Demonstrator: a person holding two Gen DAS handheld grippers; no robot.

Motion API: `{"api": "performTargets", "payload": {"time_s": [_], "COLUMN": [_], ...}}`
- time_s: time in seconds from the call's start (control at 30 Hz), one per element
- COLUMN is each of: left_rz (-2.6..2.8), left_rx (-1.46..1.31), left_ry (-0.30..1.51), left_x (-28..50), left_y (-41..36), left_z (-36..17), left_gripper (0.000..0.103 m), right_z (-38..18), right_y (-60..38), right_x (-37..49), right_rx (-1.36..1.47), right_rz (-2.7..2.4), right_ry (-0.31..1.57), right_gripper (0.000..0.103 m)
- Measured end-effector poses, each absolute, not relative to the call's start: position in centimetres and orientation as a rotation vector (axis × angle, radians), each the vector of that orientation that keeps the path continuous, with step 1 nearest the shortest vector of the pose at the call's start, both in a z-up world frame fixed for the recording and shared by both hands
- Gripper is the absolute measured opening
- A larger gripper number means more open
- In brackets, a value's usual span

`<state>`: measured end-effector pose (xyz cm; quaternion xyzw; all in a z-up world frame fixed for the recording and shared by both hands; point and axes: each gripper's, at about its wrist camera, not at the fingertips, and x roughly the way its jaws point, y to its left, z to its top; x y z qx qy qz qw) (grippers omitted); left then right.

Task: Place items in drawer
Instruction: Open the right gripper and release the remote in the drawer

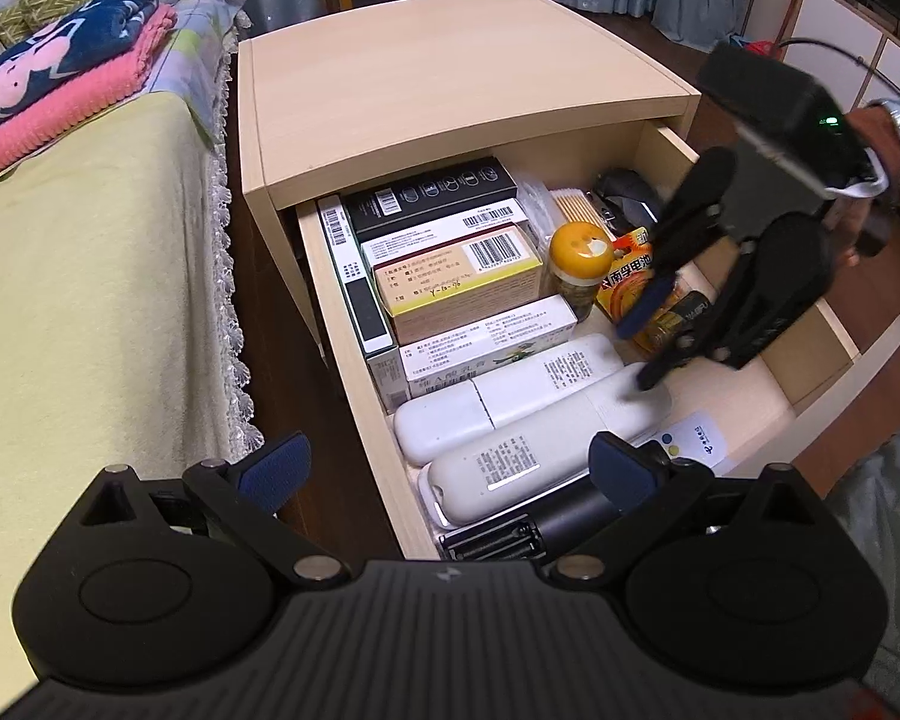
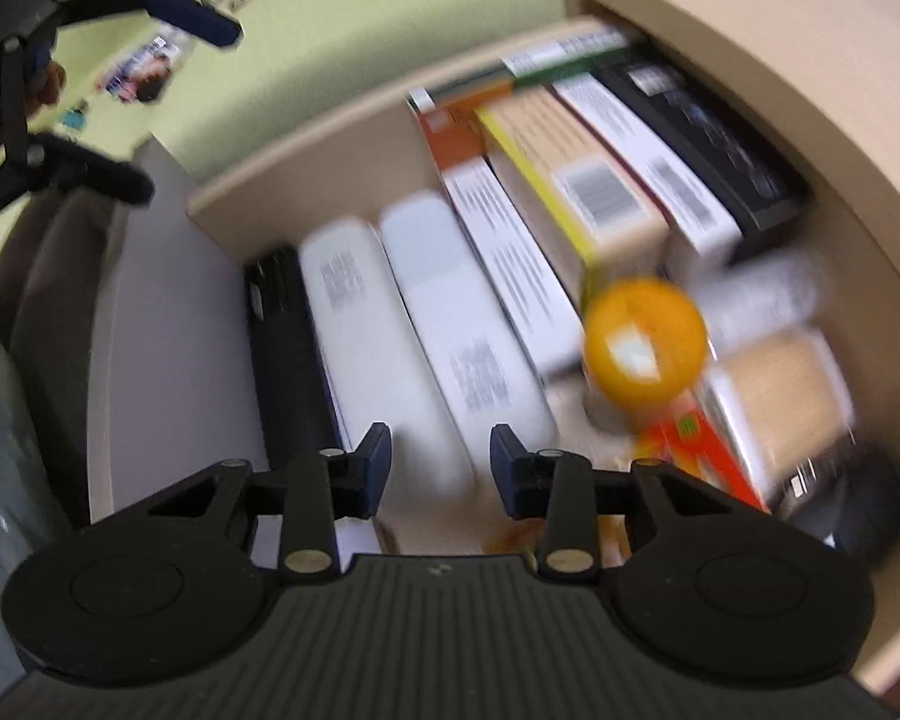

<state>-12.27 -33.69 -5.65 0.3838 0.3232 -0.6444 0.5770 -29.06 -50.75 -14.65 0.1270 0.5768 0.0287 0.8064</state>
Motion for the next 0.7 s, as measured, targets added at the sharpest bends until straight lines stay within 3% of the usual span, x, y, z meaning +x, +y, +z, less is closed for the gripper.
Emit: {"api": "performTargets", "payload": {"time_s": [0.07, 0.13, 0.23, 0.7], "left_rz": [-1.514, -1.522, -1.531, -1.552], "left_rx": [0.9, 0.905, 0.917, 0.997], "left_ry": [0.755, 0.751, 0.744, 0.748], "left_x": [-12.6, -12.9, -13.3, -14.5], "left_y": [-34.0, -34.2, -34.3, -34.9], "left_z": [-5.8, -6.0, -6.1, -7.0], "left_gripper": [0.1, 0.1, 0.1, 0.1], "right_z": [-15.1, -15.6, -15.9, -13.6], "right_y": [-50.2, -49.7, -48.8, -47.8], "right_x": [-29.4, -29.7, -29.8, -31.3], "right_rx": [0.246, 0.223, 0.213, 0.219], "right_rz": [0.048, 0.04, 0.049, -0.044], "right_ry": [1.286, 1.328, 1.343, 1.252], "right_gripper": [0.031, 0.018, 0.014, 0.015]}}
